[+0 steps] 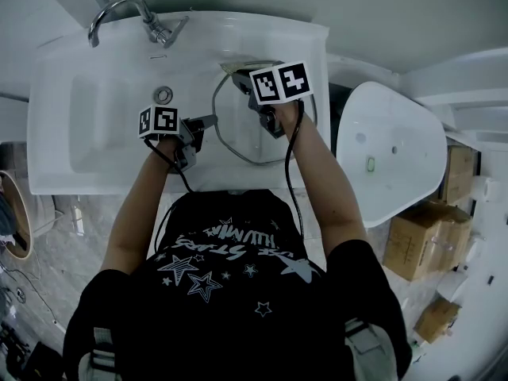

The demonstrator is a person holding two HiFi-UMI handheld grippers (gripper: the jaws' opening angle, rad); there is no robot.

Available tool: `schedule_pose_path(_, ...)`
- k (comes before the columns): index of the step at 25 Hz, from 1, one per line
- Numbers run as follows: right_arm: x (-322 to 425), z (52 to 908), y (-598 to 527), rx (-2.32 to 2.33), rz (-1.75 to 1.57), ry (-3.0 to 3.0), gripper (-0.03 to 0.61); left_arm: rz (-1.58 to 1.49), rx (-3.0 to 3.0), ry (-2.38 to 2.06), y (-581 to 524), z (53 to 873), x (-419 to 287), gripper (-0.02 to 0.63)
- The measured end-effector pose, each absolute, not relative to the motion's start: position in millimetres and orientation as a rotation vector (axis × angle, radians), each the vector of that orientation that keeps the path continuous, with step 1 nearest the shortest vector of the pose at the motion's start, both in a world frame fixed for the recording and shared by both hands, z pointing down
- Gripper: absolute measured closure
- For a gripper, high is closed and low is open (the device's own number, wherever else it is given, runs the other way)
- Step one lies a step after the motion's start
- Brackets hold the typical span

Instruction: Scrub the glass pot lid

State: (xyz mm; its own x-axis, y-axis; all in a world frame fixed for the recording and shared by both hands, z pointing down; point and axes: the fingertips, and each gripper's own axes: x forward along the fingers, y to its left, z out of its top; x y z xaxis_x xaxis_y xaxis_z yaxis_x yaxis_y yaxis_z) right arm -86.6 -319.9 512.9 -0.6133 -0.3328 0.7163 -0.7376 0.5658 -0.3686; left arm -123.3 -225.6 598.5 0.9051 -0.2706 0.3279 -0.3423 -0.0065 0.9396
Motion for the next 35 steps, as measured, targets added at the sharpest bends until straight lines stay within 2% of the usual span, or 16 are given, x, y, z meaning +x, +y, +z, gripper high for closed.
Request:
schedule_pose_path(22, -77, 467, -317, 0.905, 0.983, -2.38, 0.538, 0.013, 1.59, -0.461, -226, 593, -120, 0.568)
schedule_pose_path(24, -75, 465, -315, 0.91, 0.98, -2.387, 0.538, 0.006, 1.593, -0.461, -226, 590, -120, 0.554)
schedule_pose_path(31, -71, 456, -310, 0.916, 0.979, -2.431, 0.538, -0.018, 1.612, -0.487, -231, 586, -123, 0.425)
schedule_pose_path(35, -67, 451, -307, 0.906, 0.98, -2.457, 0.538, -0.027, 1.618, -0.549, -235, 586, -132, 0.383)
